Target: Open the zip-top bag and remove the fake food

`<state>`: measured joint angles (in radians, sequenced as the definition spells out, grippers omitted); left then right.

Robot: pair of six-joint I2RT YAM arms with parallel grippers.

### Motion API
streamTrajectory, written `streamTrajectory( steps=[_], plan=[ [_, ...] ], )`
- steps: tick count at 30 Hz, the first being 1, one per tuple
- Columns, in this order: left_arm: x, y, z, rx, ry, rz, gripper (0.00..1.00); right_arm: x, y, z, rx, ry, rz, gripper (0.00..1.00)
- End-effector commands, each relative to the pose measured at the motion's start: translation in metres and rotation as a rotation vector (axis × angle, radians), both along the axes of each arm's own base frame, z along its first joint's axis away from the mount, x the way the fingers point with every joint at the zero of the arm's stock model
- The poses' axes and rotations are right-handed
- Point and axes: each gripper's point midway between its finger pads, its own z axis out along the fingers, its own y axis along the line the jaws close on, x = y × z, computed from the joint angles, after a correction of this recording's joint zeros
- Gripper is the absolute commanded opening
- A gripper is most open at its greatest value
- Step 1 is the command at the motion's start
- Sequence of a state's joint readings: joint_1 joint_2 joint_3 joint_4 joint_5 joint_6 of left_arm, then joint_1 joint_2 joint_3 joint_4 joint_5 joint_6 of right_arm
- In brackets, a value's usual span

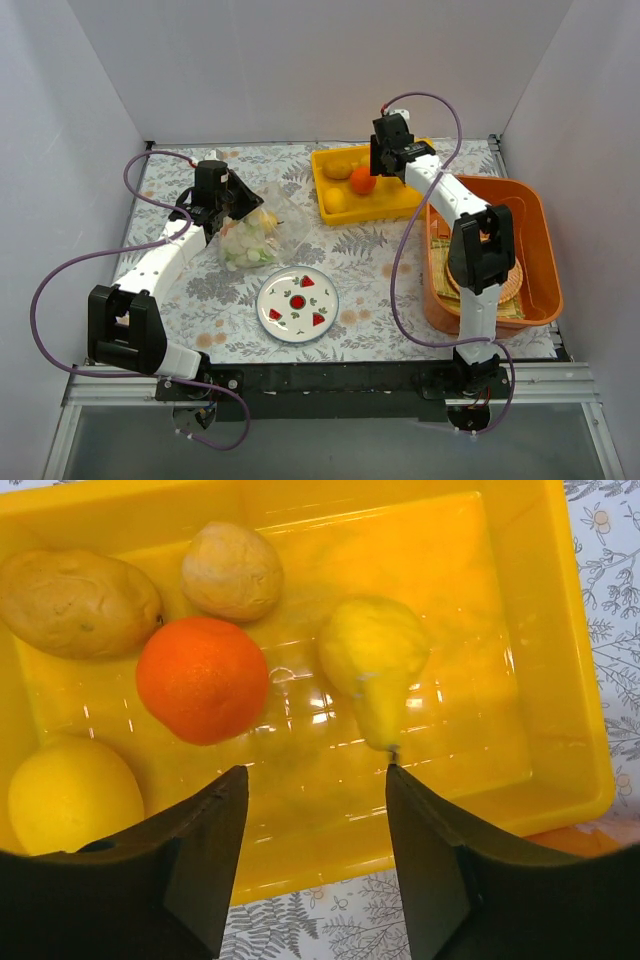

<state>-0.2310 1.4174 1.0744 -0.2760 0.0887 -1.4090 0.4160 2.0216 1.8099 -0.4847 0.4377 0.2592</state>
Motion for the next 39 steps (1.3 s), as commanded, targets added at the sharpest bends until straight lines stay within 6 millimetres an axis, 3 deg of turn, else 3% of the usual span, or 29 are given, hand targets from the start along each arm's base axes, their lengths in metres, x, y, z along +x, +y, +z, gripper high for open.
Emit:
streamTrajectory(
  steps=[1,4,6,8,9,10,12,13,16,22,23,24,26,39],
  plan=[
    [-0.002,-0.001,0.016,-0.008,-0.050,-0.028,0.00,0.007,0.008,0.030,0.037,-0.040,0.036,0.69],
    [-0.003,-0.003,0.015,-0.015,-0.045,-0.037,0.00,-0.006,0.020,0.034,0.108,-0.012,0.083,0.69],
    [-0.004,-0.003,0.014,-0.015,-0.042,-0.038,0.00,-0.026,0.035,0.037,0.179,-0.006,0.149,0.56],
    [-0.004,-0.004,0.013,-0.016,-0.042,-0.041,0.00,-0.044,0.070,0.044,0.287,-0.024,0.253,0.47],
    [-0.004,-0.004,0.014,-0.021,-0.042,-0.041,0.00,-0.059,0.079,0.042,0.321,-0.015,0.300,0.46],
    [-0.004,-0.005,0.013,-0.022,-0.039,-0.045,0.00,-0.071,0.107,0.049,0.377,-0.031,0.387,0.46],
    [-0.006,-0.006,0.012,-0.024,-0.036,-0.048,0.00,-0.088,0.136,0.057,0.447,-0.049,0.490,0.46],
    [-0.007,-0.006,0.012,-0.027,-0.037,-0.050,0.00,-0.107,0.159,0.052,0.486,-0.016,0.568,0.46],
    [-0.008,-0.006,0.012,-0.034,-0.036,-0.049,0.00,-0.133,0.199,0.046,0.567,0.023,0.672,0.41],
    [-0.010,-0.008,0.012,-0.039,-0.036,-0.053,0.00,-0.159,0.255,0.013,0.679,0.151,0.742,0.39],
    [-0.010,-0.008,0.013,-0.040,-0.039,-0.053,0.00,-0.157,0.262,0.018,0.691,0.144,0.753,0.39],
    [-0.010,-0.008,0.013,-0.040,-0.039,-0.053,0.00,-0.156,0.267,0.003,0.694,0.184,0.735,0.38],
    [-0.011,-0.008,0.012,-0.041,-0.036,-0.057,0.00,-0.157,0.276,0.004,0.706,0.204,0.749,0.33],
    [-0.013,-0.021,0.005,-0.049,-0.025,-0.086,0.00,-0.124,0.279,-0.050,0.686,0.237,0.490,0.35]
  ],
)
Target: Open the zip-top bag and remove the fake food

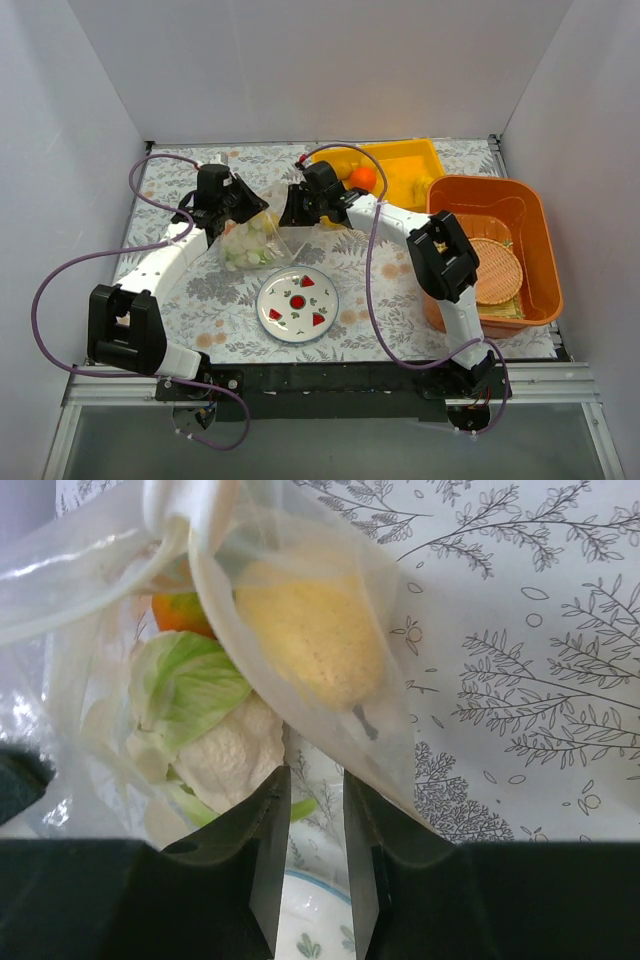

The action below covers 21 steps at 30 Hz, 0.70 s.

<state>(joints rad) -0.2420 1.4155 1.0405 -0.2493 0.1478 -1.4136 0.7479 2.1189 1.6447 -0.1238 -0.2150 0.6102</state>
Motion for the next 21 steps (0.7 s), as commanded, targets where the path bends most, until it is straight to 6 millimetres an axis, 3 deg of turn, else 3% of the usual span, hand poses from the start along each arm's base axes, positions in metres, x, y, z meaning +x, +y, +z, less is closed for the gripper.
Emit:
streamTrajectory(
  steps=[1,5,13,21],
  plan=[
    [-0.004,-0.009,0.014,-0.016,-0.042,-0.028,0.00,0.022,0.007,0.001,0.032,-0.012,-0.118,0.35],
    [-0.007,-0.011,0.011,-0.011,-0.036,-0.039,0.00,0.027,0.010,-0.013,0.028,0.015,-0.148,0.38],
    [-0.012,-0.015,0.007,-0.006,-0.030,-0.052,0.00,0.036,0.010,-0.021,0.040,0.037,-0.211,0.43],
    [-0.011,-0.014,0.006,0.003,-0.031,-0.054,0.00,0.032,0.020,-0.021,0.101,0.047,-0.162,0.33]
  ],
)
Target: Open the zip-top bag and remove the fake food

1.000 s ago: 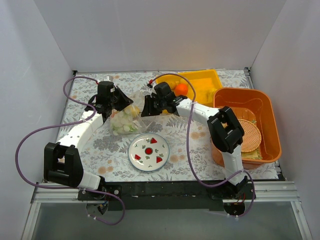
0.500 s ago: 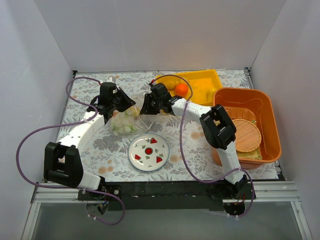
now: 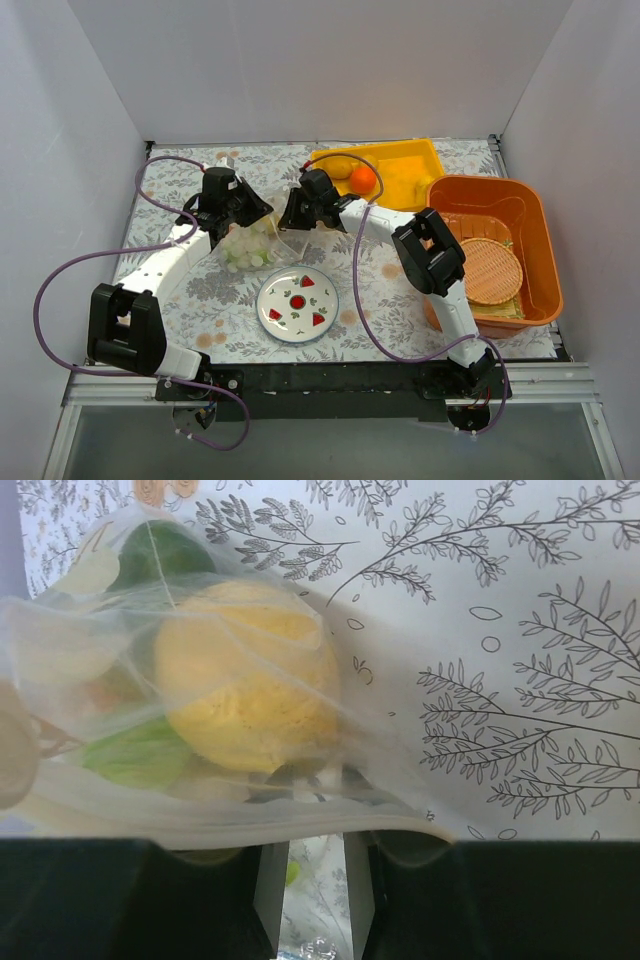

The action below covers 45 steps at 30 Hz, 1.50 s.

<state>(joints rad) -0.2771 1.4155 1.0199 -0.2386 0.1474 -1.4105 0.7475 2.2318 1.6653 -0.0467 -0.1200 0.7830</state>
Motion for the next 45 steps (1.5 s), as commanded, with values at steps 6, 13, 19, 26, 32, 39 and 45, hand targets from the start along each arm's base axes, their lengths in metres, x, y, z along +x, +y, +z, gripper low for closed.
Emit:
streamTrajectory(
  steps=[6,13,19,26,32,39,45],
  plan=[
    [-0.002,-0.001,0.012,0.000,-0.037,-0.014,0.00,-0.002,0.007,0.023,0.078,-0.073,0.053,0.34],
    [0.000,-0.001,0.015,0.002,-0.043,-0.012,0.00,-0.007,0.005,0.015,0.051,-0.081,0.100,0.33],
    [0.000,-0.001,0.013,0.002,-0.039,-0.010,0.00,-0.011,0.009,0.014,0.026,-0.100,0.147,0.36],
    [0.002,-0.001,0.016,0.000,-0.044,-0.008,0.00,-0.013,0.011,0.014,0.020,-0.110,0.186,0.32],
    [0.002,-0.001,0.014,0.003,-0.038,-0.006,0.00,-0.016,0.014,0.015,0.024,-0.121,0.215,0.30],
    [0.002,0.004,0.012,0.021,-0.036,0.014,0.00,-0.012,0.019,0.027,0.034,-0.160,0.241,0.03],
    [0.006,0.010,0.008,0.053,-0.033,0.042,0.00,-0.022,0.009,0.055,-0.013,-0.203,0.242,0.01]
  ],
)
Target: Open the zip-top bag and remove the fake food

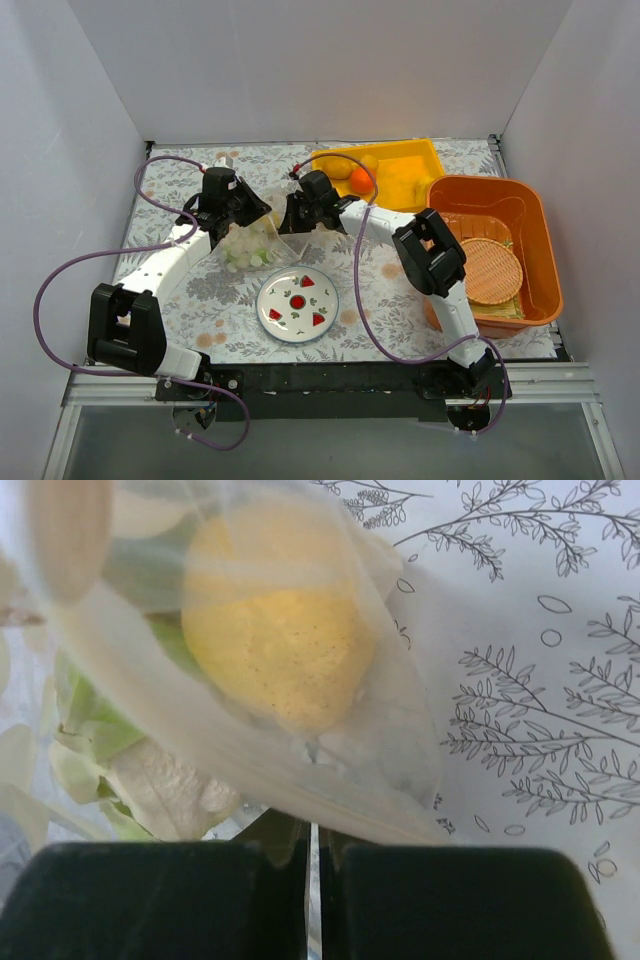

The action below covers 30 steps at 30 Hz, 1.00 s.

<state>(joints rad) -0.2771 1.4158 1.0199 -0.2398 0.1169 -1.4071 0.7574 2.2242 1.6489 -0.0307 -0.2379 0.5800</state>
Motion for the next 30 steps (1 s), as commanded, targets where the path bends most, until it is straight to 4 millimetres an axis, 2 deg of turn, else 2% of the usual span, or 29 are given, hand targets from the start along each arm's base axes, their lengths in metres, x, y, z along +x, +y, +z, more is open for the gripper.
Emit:
streamTrajectory(
  steps=[1,3,7,15,23,30],
  plan=[
    [0.005,0.006,0.011,0.038,-0.033,0.024,0.00,-0.005,-0.002,0.063,0.008,-0.114,0.024,0.01],
    [0.007,0.009,0.012,0.052,-0.041,0.034,0.00,-0.008,-0.008,0.068,-0.010,-0.118,0.022,0.01],
    [0.010,0.013,0.011,0.070,-0.040,0.049,0.00,-0.016,-0.015,0.095,-0.005,-0.162,0.031,0.01],
    [0.019,0.020,0.013,0.076,-0.042,0.073,0.00,-0.023,-0.039,0.129,-0.054,-0.225,0.016,0.01],
    [0.021,0.020,0.013,0.064,-0.041,0.076,0.00,-0.021,-0.068,0.140,-0.172,-0.275,-0.030,0.01],
    [0.021,0.021,0.014,0.053,-0.041,0.074,0.00,-0.013,-0.105,0.167,-0.208,-0.330,-0.097,0.01]
  ],
)
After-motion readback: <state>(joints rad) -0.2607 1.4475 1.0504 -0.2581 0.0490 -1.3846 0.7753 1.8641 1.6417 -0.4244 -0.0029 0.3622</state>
